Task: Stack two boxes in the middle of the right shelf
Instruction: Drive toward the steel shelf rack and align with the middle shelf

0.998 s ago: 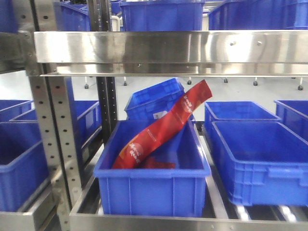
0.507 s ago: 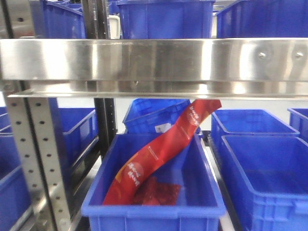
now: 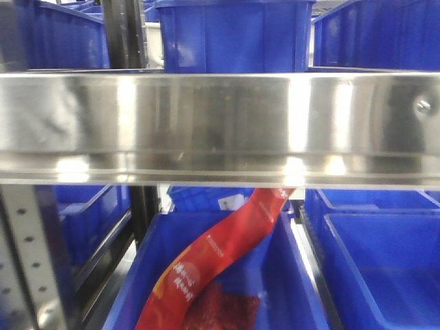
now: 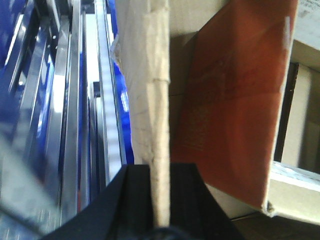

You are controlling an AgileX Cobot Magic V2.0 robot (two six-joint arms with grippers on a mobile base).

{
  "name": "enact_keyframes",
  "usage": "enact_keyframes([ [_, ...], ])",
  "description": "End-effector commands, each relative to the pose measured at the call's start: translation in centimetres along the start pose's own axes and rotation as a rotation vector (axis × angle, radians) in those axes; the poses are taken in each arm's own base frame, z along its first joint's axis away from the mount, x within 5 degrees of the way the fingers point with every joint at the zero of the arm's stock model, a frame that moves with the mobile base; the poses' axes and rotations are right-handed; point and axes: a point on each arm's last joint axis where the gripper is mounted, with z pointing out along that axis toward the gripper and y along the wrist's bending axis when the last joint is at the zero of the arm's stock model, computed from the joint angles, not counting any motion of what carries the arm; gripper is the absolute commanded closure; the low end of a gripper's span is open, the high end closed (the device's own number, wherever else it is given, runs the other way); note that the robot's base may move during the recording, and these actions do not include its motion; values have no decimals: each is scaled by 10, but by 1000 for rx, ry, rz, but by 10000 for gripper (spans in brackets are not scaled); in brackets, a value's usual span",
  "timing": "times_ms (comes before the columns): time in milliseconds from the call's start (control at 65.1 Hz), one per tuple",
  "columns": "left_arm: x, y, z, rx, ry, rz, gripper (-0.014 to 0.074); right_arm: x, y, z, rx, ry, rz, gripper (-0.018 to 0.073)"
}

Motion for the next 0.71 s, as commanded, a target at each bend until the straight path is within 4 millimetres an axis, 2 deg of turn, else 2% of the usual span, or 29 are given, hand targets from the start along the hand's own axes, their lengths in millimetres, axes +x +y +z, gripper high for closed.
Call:
enact_keyframes([
  [0, -6, 6, -10, -50, -73, 14, 708, -9, -3, -9, 31, -74, -39, 712],
  [691, -6, 6, -10, -50, -73, 14, 708, -9, -3, -9, 31, -74, -39, 712],
])
